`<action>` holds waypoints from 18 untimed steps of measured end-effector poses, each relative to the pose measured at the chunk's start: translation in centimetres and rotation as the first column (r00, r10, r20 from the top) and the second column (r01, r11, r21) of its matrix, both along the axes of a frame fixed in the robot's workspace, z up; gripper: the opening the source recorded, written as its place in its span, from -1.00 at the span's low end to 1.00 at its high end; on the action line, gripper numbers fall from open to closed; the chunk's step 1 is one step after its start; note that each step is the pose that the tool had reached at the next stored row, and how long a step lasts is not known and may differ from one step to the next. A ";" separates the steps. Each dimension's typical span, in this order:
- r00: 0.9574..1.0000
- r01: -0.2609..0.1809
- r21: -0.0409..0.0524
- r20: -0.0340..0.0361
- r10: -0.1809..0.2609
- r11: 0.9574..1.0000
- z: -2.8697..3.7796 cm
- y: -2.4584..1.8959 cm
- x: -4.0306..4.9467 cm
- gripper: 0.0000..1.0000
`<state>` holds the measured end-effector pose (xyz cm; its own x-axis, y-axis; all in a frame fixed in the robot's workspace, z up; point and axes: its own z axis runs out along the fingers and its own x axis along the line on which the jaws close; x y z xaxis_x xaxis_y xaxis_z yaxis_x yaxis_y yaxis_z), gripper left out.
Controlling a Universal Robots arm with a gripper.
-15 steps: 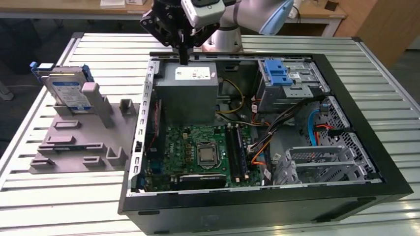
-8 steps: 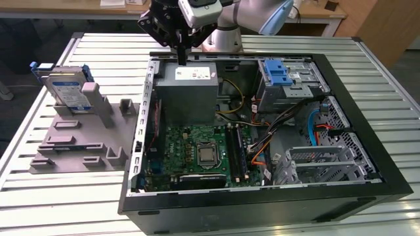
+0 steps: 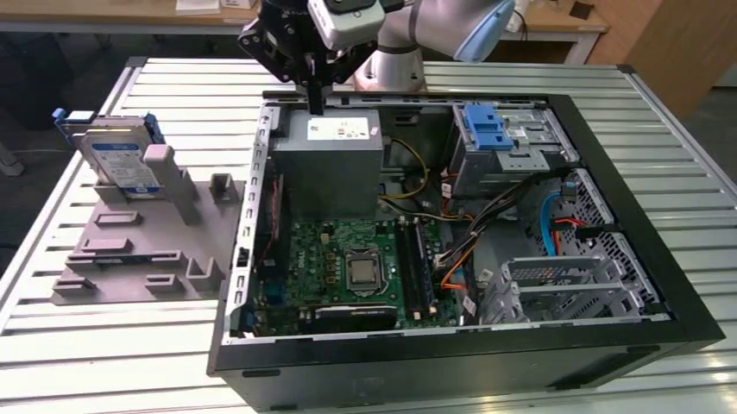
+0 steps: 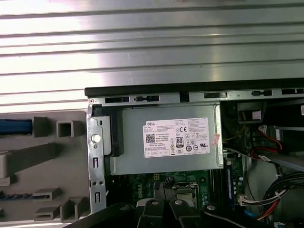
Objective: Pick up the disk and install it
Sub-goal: 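Reach for the disk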
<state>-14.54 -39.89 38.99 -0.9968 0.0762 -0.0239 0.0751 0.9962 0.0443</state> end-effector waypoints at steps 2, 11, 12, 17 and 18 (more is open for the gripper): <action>1.000 0.000 0.000 0.000 0.000 1.000 -0.02 0.00 -0.10 -0.79; 1.000 0.000 0.000 0.000 0.000 1.000 -0.12 0.00 -0.51 -0.79; 1.000 0.000 0.000 0.000 0.000 1.000 -0.13 0.00 -0.55 -0.79; 1.000 0.000 0.000 -0.001 0.000 1.000 -0.19 0.00 -0.78 -0.79; 1.000 0.000 0.000 -0.001 0.000 1.000 -0.21 0.00 -0.83 -0.79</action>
<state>-15.37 -39.89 38.78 -0.9968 0.0763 -0.0233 0.0752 0.9962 0.0443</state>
